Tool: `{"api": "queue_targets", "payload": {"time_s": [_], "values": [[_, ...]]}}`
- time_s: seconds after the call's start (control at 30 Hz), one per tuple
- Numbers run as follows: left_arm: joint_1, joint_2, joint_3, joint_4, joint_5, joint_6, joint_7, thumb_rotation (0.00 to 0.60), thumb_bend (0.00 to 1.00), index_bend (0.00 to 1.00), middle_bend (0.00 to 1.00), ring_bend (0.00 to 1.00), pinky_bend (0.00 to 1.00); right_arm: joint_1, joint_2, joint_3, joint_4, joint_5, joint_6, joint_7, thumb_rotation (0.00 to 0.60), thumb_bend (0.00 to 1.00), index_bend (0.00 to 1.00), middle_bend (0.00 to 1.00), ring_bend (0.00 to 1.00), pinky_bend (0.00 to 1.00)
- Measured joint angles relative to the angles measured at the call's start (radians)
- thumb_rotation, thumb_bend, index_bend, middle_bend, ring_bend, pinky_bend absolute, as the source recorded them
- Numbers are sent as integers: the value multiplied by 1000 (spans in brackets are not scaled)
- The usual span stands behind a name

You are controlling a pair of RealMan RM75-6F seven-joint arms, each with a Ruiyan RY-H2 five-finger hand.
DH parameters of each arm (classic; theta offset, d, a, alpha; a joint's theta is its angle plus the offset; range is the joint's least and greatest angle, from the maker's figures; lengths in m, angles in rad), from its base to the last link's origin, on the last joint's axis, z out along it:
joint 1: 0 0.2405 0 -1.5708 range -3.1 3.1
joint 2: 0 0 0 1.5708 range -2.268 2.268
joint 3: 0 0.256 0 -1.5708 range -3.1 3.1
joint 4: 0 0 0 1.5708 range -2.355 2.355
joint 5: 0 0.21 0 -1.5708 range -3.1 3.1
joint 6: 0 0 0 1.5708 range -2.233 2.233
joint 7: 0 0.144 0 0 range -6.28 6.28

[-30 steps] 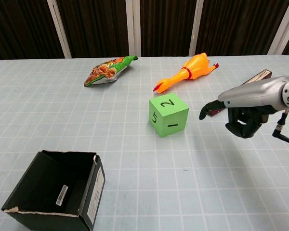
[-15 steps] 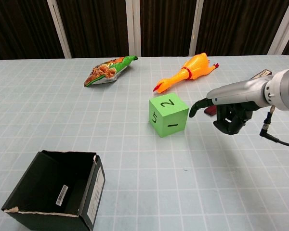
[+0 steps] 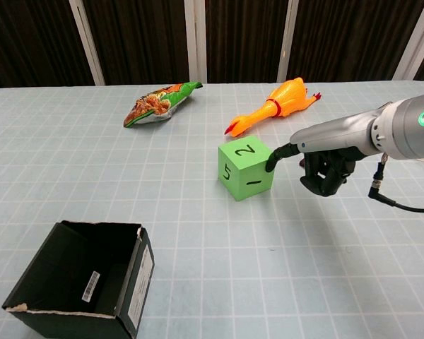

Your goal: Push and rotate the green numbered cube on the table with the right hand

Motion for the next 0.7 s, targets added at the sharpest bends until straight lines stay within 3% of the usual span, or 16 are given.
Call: {"api": "queue_targets", "payload": {"time_s": [0.47, 0.7], "values": [[0, 1, 1, -1, 1, 0, -1, 600, 263, 13, 0, 40, 162, 30, -9, 6, -1, 35, 1, -9, 600, 719, 142, 837, 823, 567], [0, 2, -2, 0, -5, -1, -4, 600, 263, 13, 0, 40, 162, 72, -21, 18, 44, 118, -34, -9, 600, 718, 142, 837, 823, 567]]}}
